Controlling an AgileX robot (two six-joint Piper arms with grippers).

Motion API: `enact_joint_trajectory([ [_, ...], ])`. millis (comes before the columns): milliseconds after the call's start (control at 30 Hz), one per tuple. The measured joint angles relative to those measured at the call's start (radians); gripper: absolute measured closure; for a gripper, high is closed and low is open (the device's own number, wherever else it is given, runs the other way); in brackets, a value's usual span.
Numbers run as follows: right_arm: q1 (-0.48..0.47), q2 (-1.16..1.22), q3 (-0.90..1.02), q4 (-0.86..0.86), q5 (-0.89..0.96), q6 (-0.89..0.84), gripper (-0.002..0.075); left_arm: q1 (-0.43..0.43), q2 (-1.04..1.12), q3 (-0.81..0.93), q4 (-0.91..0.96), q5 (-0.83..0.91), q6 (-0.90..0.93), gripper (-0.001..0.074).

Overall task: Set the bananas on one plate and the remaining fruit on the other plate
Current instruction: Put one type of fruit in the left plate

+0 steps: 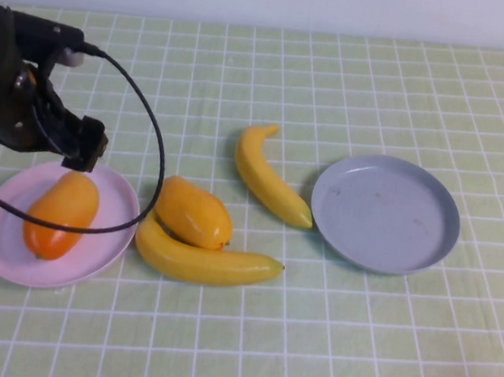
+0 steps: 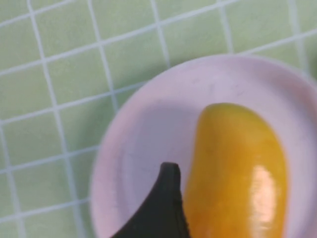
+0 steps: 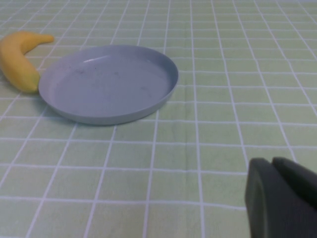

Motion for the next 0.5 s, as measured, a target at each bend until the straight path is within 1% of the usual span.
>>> enact_joint_trajectory([
  [133, 0.000, 0.000, 0.000, 0.000, 0.000, 0.000, 0.0743, 0.000, -0.025, 0.000, -0.186, 0.024, -0.050, 0.0073],
  [267, 0.000, 0.000, 0.000, 0.000, 0.000, 0.000, 0.0743, -0.002, -0.023, 0.000, -0.371, 0.039, -0.056, 0.0089],
  [367, 0.000, 0.000, 0.000, 0.000, 0.000, 0.000, 0.0743, -0.023, -0.022, 0.000, -0.419, 0.023, -0.056, 0.0113],
  [500, 0.000, 0.000, 0.000, 0.000, 0.000, 0.000, 0.0743, -0.092, -0.014, 0.000, -0.432, -0.024, -0.090, 0.0132],
])
